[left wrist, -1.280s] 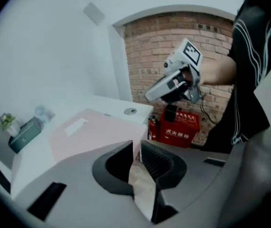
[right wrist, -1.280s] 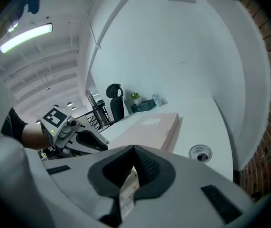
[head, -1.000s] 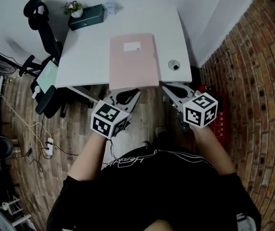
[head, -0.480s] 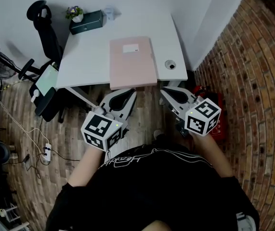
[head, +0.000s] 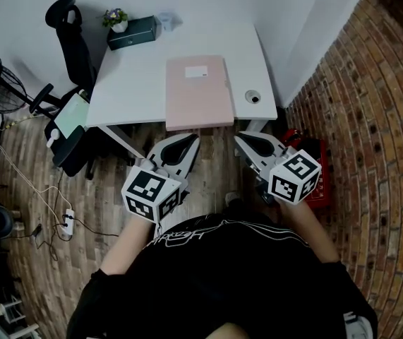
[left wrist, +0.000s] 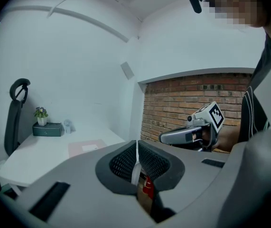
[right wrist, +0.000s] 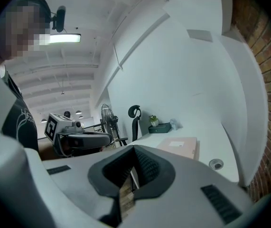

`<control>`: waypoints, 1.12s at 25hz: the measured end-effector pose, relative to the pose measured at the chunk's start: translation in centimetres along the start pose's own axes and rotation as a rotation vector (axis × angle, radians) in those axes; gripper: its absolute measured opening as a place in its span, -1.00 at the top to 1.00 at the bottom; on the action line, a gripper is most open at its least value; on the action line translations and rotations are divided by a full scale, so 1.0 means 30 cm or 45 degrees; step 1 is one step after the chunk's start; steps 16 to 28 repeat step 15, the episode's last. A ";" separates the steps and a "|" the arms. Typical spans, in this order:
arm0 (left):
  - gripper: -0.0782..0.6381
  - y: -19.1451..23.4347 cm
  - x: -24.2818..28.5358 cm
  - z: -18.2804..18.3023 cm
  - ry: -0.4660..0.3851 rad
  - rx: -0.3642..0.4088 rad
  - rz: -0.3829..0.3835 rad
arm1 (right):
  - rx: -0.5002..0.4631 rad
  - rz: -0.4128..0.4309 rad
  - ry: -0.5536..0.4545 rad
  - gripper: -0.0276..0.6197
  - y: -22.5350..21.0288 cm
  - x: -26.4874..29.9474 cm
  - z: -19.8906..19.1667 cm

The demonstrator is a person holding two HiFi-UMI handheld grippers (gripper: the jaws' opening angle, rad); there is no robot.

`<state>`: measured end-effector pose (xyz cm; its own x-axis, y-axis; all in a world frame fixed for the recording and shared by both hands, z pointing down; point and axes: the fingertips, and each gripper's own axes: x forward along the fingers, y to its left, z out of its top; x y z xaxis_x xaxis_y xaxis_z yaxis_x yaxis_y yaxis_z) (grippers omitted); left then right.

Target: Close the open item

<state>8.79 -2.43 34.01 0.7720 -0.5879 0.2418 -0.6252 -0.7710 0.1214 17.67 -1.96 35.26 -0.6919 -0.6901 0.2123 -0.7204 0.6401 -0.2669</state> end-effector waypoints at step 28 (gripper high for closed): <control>0.67 0.037 0.047 -0.029 0.075 0.027 0.016 | 0.006 -0.007 0.052 0.91 -0.053 0.036 -0.017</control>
